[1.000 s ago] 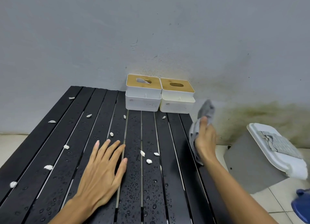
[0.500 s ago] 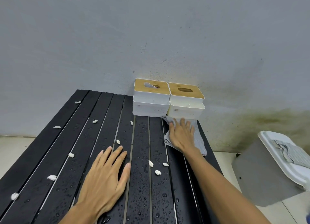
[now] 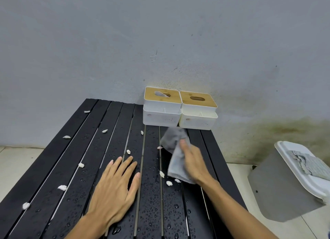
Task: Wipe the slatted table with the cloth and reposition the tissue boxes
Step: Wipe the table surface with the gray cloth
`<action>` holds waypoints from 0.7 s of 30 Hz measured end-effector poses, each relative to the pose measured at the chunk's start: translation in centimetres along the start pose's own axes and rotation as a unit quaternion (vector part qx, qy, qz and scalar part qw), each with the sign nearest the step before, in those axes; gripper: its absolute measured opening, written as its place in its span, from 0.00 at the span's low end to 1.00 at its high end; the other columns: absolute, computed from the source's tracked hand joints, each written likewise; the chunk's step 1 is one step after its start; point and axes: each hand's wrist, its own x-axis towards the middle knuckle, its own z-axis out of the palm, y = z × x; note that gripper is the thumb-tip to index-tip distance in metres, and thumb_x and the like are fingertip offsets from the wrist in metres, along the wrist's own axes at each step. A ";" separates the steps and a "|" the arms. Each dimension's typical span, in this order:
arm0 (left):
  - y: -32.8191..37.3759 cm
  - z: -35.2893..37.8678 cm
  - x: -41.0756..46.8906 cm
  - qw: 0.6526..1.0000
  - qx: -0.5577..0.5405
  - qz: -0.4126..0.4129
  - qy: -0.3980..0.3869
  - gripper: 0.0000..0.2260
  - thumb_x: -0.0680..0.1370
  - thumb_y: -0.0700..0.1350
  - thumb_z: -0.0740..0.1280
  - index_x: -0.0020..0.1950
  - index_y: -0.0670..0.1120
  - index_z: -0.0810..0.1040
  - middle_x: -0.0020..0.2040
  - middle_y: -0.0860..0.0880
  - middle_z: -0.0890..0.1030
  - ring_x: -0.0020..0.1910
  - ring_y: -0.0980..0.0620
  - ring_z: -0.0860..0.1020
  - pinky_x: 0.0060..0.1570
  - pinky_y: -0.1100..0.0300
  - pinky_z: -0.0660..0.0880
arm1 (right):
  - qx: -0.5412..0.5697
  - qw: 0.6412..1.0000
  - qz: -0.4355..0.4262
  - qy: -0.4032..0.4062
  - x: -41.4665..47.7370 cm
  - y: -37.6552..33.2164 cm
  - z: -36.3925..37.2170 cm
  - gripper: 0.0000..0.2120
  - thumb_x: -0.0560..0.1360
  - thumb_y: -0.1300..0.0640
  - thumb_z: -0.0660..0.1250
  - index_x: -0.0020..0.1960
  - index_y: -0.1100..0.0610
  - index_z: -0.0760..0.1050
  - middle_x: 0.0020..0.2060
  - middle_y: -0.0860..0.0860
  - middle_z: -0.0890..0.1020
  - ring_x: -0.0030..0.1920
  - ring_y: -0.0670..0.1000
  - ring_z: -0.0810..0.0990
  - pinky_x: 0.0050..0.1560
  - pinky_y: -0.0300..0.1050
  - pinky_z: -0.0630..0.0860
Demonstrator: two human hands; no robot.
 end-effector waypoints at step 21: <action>-1.6 -0.6 1.7 0.993 -0.105 -0.049 0.010 0.35 0.76 0.66 0.41 0.79 0.51 0.58 0.79 0.53 0.60 0.79 0.57 0.51 0.76 0.62 0.43 | -0.343 0.936 0.046 -0.059 6.6 0.0 5.5 0.29 0.83 0.39 0.39 0.81 0.47 0.55 0.81 0.55 0.51 0.79 0.64 0.39 0.78 0.59 0.37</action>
